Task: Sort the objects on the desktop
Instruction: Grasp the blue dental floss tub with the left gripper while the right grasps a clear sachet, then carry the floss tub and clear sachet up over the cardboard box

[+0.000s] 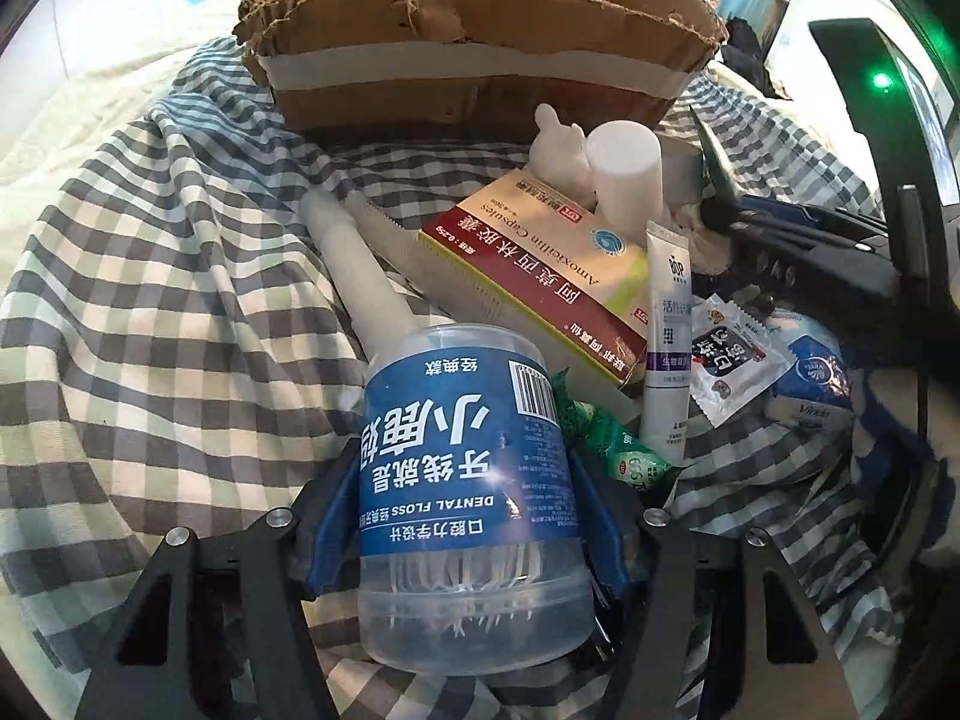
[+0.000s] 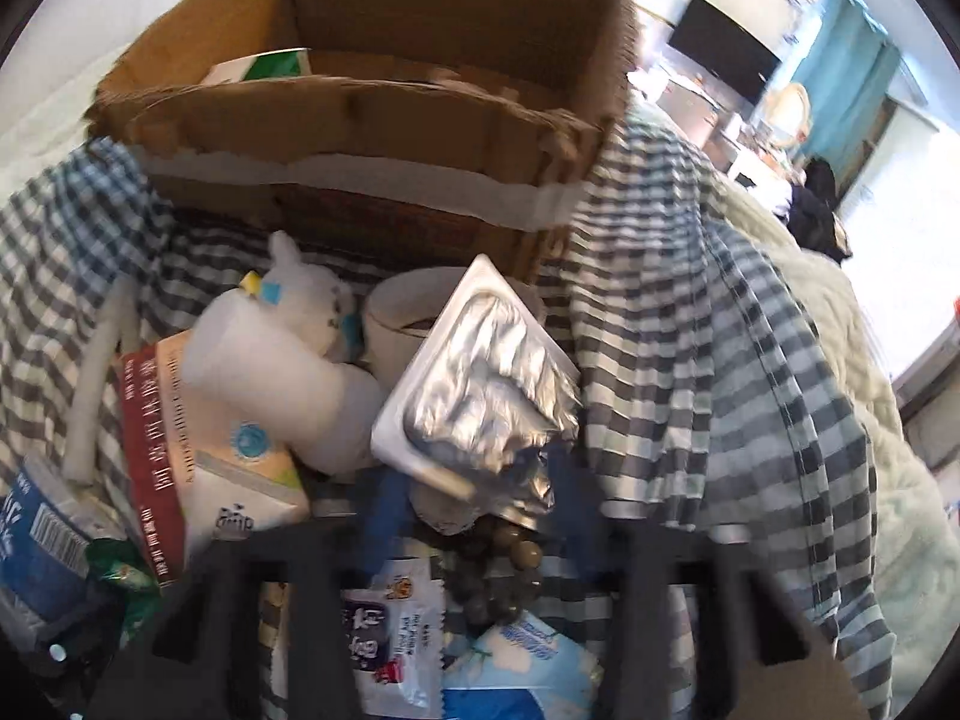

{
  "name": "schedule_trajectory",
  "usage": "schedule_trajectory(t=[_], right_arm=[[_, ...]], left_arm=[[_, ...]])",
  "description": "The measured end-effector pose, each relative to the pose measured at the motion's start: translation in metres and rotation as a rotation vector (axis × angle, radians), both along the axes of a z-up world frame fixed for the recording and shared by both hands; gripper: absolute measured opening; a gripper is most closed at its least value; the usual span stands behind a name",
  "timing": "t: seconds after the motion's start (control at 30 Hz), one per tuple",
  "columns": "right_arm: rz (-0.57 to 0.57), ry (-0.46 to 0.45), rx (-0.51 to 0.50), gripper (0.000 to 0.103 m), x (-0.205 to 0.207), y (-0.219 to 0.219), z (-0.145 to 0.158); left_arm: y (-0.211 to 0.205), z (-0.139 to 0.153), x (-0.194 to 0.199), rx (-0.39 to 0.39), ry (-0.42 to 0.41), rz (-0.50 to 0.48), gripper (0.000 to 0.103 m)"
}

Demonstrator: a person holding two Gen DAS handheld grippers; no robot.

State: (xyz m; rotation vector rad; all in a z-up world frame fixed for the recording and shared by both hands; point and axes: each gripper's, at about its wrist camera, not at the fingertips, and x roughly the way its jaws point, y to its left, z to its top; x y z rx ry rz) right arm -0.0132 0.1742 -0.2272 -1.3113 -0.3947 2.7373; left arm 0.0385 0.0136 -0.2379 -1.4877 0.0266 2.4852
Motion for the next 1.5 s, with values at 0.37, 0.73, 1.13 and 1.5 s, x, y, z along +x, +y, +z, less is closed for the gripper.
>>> schedule_trajectory(t=[0.37,0.73,1.13,1.5], right_arm=[[-0.038,0.081,-0.183,0.007,0.008,0.026,0.028],[-0.006,0.242,-0.23,0.007,0.052,0.031,0.082],[0.014,0.376,-0.218,0.007,0.098,0.027,0.137],[0.056,0.357,-0.239,0.007,0.097,0.017,0.125]], left_arm=[[-0.003,0.024,0.018,-0.003,0.122,-0.014,0.064],[0.013,0.076,0.038,-0.08,0.385,-0.013,0.064],[0.02,0.083,0.036,-0.097,0.366,-0.034,0.065],[0.021,0.022,0.009,-0.132,0.136,-0.016,0.065]])
